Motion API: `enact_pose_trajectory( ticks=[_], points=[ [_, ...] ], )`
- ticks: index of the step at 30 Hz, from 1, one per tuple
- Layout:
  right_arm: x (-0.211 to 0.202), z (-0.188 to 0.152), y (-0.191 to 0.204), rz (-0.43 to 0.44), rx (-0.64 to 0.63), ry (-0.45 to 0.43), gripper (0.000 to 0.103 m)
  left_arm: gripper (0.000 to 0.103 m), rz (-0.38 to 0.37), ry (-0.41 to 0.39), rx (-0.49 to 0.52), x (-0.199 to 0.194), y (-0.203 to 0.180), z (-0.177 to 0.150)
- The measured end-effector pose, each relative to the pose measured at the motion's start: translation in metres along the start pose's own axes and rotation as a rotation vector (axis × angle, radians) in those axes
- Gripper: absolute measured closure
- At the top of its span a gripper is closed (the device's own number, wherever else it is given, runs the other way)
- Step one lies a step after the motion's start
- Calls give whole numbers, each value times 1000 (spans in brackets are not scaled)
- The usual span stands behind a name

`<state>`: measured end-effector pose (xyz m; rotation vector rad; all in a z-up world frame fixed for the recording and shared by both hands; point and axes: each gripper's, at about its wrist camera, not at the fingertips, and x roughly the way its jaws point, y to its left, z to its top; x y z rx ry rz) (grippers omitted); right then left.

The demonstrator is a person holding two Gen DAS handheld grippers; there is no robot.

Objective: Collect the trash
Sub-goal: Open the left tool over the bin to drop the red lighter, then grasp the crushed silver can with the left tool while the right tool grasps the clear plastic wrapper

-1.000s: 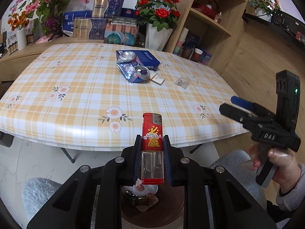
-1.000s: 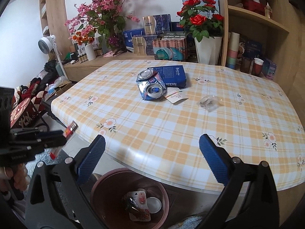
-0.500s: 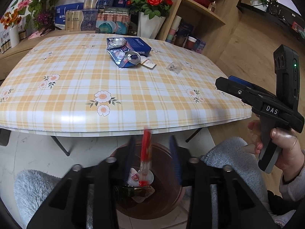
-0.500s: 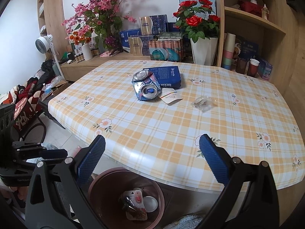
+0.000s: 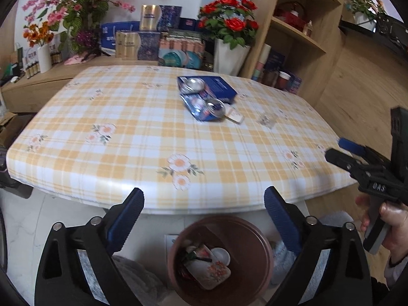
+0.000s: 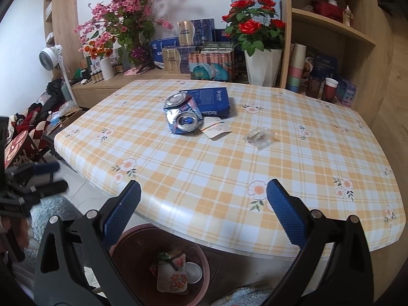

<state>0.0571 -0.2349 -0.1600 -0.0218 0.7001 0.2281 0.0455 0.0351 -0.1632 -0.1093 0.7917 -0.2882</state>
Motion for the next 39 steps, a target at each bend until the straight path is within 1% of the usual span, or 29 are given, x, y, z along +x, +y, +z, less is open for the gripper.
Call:
enact_pose_trajectory(
  ticks=[5,10,15,17,21,24,27,29,32,35,37,38,39],
  points=[
    [6,1,-11,-12,27,-16,6,7,53,-24,-17,2,16,20],
    [19,3,-20,-36,35,-11,6,6,71,-23,-21,14,23,34],
    [39,5,-37,3,84,-6,6,6,71,-4,-17,36,24,45],
    [52,6,-48,32,121,5,6,6,60,7,-22,50,24,51],
    [76,12,-63,42,156,28,6,6,32,29,-30,81,21,67],
    [97,20,-70,58,168,50,6,6,-18,47,-62,113,21,89],
    [116,29,-74,67,165,77,6,6,-44,41,-62,142,21,111],
    [130,34,-76,63,156,93,6,6,-52,22,-65,159,23,125],
    [145,39,-80,72,161,124,6,6,-103,3,-94,190,34,148],
    [159,44,-87,76,193,135,6,10,-66,28,-72,216,38,162],
    [165,47,-90,63,194,141,6,10,-102,56,-83,233,42,169],
    [169,48,-90,55,191,148,6,10,-141,70,-99,242,43,171],
    [172,49,-91,51,188,153,6,10,-153,83,-106,248,44,172]
  ],
)
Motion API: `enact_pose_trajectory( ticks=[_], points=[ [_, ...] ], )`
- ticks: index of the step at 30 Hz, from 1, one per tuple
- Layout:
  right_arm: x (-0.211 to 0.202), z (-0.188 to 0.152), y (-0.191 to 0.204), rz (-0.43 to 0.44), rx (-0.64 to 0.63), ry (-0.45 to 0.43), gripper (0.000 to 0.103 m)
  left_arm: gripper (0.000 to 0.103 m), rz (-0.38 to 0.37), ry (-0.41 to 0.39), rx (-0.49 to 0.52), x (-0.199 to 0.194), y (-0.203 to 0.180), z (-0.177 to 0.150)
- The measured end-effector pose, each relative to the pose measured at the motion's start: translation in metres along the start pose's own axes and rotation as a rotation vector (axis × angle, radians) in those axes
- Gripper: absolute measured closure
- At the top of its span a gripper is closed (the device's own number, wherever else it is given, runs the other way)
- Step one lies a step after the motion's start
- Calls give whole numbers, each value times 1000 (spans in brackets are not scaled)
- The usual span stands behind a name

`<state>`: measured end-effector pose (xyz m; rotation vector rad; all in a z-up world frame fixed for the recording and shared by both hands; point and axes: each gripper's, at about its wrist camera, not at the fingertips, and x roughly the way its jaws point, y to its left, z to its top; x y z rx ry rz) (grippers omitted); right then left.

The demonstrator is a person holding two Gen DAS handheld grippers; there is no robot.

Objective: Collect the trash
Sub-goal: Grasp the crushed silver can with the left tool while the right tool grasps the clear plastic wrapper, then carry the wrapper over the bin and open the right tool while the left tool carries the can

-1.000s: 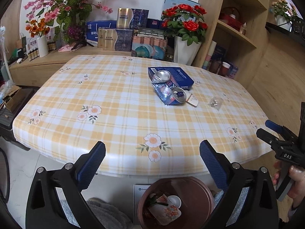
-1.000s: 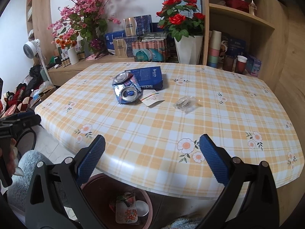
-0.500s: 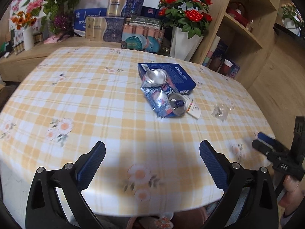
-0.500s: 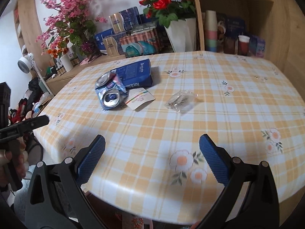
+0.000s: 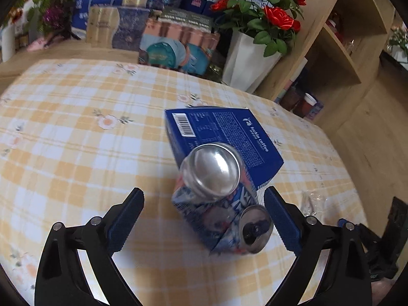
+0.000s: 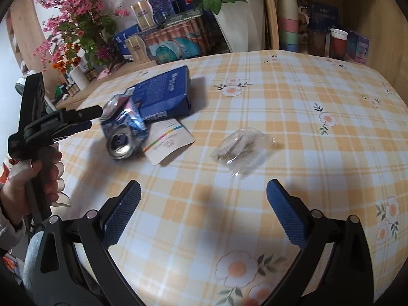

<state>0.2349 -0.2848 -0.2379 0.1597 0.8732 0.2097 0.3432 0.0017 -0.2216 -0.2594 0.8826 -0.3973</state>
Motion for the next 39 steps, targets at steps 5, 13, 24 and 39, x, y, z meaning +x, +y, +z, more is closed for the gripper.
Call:
enact_pose_trajectory(
  ticks=[5,13,24,39],
  points=[
    [17,11,-4,-33,-47,36,6,11,-51,34,-53,17,10,0],
    [33,33,-22,-26,69,25,7,30,-90,69,-106,26,14,-5],
    [55,33,-33,-4,196,56,49,64,-146,72,-74,22,1,-13],
    [19,29,1,43,63,-7,83,98,-221,-26,36,-42,-44,-21]
  ],
)
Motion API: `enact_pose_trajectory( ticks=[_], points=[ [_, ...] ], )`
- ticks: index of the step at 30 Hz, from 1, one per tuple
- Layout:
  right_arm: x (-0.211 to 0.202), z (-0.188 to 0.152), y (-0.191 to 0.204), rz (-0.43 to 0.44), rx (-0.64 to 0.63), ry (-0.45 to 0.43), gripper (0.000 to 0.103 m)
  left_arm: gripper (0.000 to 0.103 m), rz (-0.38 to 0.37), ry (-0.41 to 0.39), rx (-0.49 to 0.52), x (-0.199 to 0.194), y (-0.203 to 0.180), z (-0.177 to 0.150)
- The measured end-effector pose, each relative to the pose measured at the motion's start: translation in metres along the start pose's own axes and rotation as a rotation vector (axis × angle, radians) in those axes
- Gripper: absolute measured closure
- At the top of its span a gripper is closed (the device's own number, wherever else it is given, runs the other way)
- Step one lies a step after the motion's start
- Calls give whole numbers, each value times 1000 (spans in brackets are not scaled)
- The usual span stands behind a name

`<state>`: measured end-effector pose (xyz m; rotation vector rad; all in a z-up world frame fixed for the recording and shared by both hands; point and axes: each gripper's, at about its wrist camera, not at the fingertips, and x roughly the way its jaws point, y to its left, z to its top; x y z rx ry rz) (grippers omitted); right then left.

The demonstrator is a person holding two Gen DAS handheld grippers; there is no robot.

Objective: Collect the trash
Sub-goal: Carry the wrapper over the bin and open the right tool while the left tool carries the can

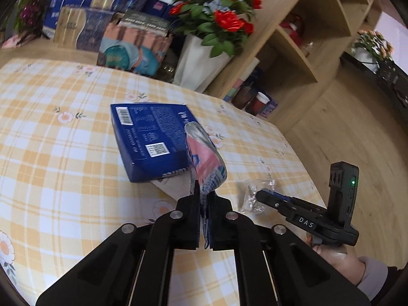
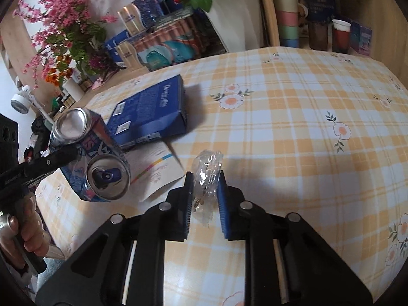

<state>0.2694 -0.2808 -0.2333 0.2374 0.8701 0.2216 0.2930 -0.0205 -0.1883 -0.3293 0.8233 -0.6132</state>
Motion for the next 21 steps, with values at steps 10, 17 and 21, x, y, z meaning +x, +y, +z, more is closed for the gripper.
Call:
enact_pose_trajectory(
  ticks=[10,17,21],
  points=[
    [-34,-9,19,23,-30,-40,85,98,52,-33,69,-38,-23,-6],
    [-64,-20,34,37,-66,-58,86,98,100,-78,120,-75,-41,-15],
    [-80,-31,45,47,-92,-64,86,98,116,-100,141,-98,-53,-25]
  ],
)
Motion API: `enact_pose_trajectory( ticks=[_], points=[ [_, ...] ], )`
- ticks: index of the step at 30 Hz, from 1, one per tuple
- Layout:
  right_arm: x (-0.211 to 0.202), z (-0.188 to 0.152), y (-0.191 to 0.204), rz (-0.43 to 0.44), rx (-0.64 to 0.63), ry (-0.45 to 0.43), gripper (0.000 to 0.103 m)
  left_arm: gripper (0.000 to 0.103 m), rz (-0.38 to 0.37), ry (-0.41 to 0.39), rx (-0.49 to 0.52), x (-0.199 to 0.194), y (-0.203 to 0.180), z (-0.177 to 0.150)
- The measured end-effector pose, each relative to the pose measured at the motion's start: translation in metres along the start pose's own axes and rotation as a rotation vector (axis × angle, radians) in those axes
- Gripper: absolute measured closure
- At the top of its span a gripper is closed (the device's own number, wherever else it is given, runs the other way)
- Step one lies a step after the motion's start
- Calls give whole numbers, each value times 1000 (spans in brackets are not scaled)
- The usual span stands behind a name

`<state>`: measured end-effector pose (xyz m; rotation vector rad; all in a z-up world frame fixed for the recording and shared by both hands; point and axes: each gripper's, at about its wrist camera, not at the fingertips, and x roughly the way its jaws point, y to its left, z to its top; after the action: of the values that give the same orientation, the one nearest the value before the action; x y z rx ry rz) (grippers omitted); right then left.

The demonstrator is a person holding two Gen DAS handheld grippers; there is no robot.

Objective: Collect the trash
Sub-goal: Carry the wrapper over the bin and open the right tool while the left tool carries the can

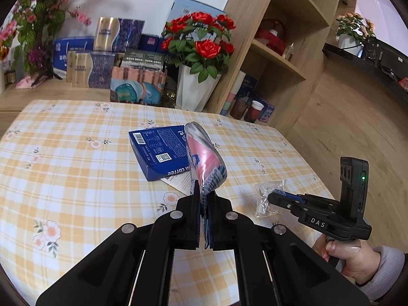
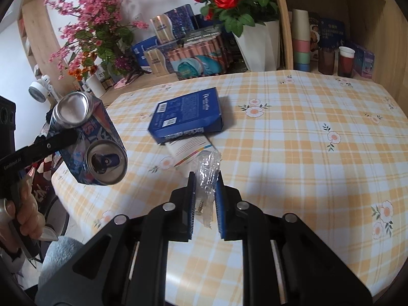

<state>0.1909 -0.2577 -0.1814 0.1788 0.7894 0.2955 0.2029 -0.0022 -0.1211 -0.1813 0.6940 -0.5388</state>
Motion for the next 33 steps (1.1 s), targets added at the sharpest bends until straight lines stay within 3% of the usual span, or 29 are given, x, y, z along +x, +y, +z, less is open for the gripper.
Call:
enact_pose_trajectory(
  ticks=[15,33],
  points=[
    [-53,-46,39,46,-64,-10,86,98,5,-69,30,-82,-36,-26],
    [-84,-84,68,101,-114,8,86,98,18,-110,2,-144,-52,-59]
  ],
)
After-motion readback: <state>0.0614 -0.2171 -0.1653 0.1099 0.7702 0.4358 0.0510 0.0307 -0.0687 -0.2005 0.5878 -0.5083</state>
